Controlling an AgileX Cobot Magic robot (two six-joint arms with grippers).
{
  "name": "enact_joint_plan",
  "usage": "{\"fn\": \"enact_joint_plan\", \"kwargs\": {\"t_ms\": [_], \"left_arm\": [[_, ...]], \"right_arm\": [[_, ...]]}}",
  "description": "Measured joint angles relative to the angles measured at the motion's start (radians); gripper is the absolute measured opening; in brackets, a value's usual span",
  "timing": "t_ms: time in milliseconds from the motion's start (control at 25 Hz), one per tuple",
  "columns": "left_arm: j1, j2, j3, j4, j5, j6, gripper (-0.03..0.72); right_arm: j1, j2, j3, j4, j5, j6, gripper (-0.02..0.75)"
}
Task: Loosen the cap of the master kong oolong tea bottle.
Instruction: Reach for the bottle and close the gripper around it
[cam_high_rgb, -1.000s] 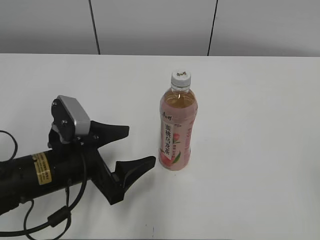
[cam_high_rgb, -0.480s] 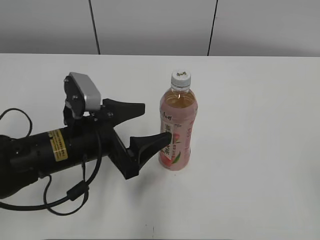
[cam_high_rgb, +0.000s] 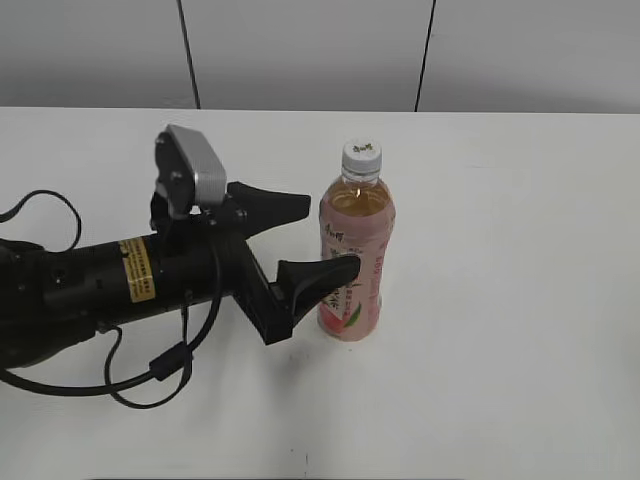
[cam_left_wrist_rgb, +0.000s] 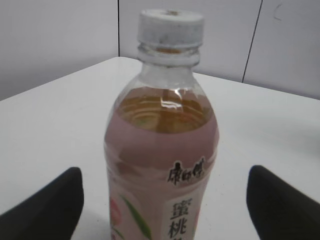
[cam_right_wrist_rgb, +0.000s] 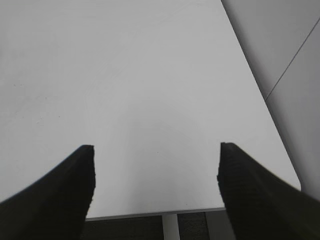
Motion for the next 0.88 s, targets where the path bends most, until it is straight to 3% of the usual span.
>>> {"fn": "enact_joint_plan", "kwargs": {"t_ms": [360,520,880], "left_arm": [[-0.053,0.077,-0.043,-0.03,-0.003,-0.005,0.591],[-0.058,0.086,-0.076,-0.08,0.001,-0.007,0.591],[-0.059,0.128,-0.104,-0.087,0.024,-0.007,0.589]], "right_arm": [[0.0,0.0,0.0,0.0,0.0,0.0,0.578],[0.0,0.0,0.0,0.0,0.0,0.0,0.578],[0.0,0.0,0.0,0.0,0.0,0.0,0.578]]}}
